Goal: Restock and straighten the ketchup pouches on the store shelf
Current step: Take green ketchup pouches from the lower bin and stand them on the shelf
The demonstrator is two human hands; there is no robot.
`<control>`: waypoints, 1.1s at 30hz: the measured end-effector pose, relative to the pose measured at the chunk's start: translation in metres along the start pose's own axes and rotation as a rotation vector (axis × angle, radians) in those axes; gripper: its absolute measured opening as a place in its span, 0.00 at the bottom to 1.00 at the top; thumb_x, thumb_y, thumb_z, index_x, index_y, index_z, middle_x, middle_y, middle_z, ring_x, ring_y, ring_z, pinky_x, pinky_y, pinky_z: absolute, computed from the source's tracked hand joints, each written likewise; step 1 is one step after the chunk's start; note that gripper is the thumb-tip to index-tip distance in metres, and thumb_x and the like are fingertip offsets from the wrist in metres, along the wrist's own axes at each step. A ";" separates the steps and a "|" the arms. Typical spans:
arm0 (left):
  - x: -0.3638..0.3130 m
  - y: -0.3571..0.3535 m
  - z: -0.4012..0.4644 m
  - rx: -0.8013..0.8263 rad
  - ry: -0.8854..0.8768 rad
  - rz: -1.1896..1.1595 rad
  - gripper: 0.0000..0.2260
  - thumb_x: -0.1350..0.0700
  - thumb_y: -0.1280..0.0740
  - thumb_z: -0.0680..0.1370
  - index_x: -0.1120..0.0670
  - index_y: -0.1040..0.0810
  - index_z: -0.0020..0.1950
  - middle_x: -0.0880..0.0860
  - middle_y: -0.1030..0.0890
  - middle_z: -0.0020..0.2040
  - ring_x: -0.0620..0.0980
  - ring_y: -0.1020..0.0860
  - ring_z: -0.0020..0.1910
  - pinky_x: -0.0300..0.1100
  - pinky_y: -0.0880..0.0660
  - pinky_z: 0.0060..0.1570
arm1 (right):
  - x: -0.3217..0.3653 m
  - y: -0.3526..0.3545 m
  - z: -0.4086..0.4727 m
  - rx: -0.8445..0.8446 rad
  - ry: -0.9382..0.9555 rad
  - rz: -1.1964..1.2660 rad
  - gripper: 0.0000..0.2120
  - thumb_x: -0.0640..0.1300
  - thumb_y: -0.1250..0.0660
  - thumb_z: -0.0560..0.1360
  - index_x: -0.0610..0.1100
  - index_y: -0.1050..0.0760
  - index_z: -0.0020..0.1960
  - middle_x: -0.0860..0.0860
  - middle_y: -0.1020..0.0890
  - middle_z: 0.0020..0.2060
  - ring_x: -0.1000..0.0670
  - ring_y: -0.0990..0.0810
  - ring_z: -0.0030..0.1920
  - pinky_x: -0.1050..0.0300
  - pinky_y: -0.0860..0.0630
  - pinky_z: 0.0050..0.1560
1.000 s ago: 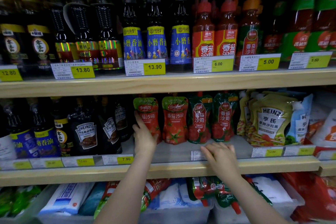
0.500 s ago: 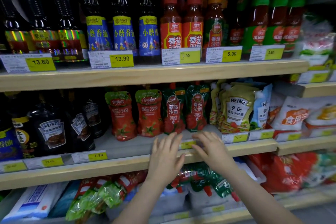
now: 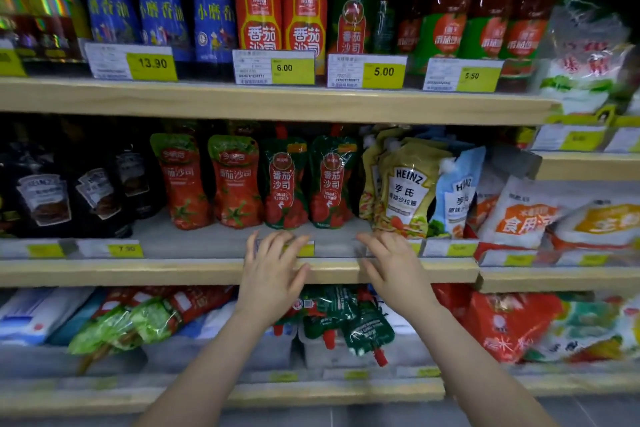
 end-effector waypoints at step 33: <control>-0.028 -0.092 -0.049 0.466 0.022 0.175 0.30 0.36 0.43 0.76 0.46 0.44 0.75 0.54 0.32 0.69 0.57 0.36 0.69 0.56 0.46 0.71 | -0.041 -0.054 -0.124 0.210 -0.239 0.350 0.22 0.43 0.37 0.76 0.47 0.35 0.69 0.53 0.33 0.69 0.55 0.36 0.69 0.68 0.43 0.66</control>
Point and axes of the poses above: each hand's wrist, its own z-axis towards the middle knuckle, its own y-axis out of the back of the hand, x = y × z, the point moved 2 cm from there along z, towards the middle knuckle
